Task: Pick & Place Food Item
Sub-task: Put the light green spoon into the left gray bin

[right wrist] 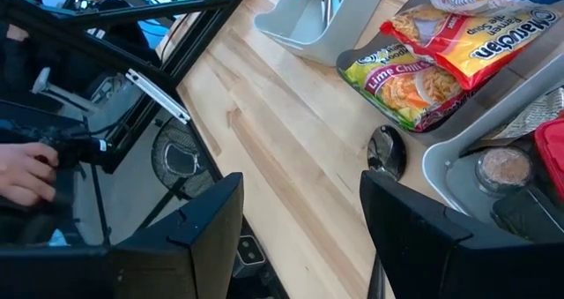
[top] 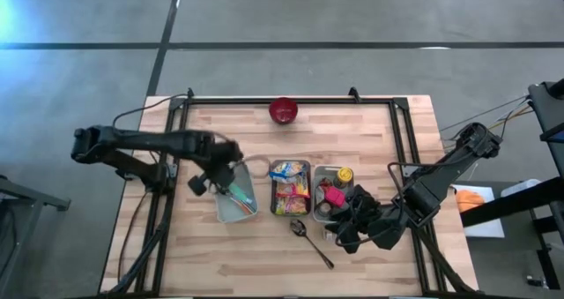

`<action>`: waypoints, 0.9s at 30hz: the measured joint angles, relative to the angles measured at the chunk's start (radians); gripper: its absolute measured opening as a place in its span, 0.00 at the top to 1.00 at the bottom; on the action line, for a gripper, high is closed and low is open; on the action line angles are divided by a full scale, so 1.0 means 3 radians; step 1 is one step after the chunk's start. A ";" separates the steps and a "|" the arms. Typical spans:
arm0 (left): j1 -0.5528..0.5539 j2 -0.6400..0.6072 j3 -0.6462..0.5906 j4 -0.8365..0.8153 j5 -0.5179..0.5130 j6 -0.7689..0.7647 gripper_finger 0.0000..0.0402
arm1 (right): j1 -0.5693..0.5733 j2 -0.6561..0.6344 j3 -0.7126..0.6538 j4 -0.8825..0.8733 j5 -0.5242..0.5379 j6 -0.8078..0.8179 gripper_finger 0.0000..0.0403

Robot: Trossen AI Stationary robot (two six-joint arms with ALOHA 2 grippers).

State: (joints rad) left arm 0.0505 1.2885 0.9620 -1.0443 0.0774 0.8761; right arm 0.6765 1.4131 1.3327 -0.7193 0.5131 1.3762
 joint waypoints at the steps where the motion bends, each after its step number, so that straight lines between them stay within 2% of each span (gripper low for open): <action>1: -0.0079 -0.0007 -0.0069 0.0002 -0.0025 0.0037 0.96 | -0.0001 -0.0001 0.0000 0.0000 -0.0016 0.0000 0.44; 9: -0.0406 0.0001 -0.0415 0.0511 -0.0104 0.0021 0.96 | 0.0000 0.0000 0.0000 0.0003 -0.0072 0.0066 0.44; 15: -0.0424 0.0040 -0.0528 0.0913 0.0074 -0.0038 0.96 | 0.0000 -0.0001 0.0000 0.0022 -0.0082 0.0127 0.44; 22: -0.0424 0.0060 -0.0767 0.1176 0.0092 -0.0053 0.96 | 0.0000 -0.0001 -0.0003 0.0079 -0.0082 0.0130 0.44; 27: -0.0424 0.0062 -0.0898 0.1429 0.0092 -0.0250 0.96 | -0.0001 -0.0001 -0.0005 0.0077 -0.0081 0.0130 0.44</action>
State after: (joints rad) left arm -0.0769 1.3071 0.6926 -0.6155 0.1051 0.8012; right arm 0.6762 1.4128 1.3312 -0.6962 0.4889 1.4151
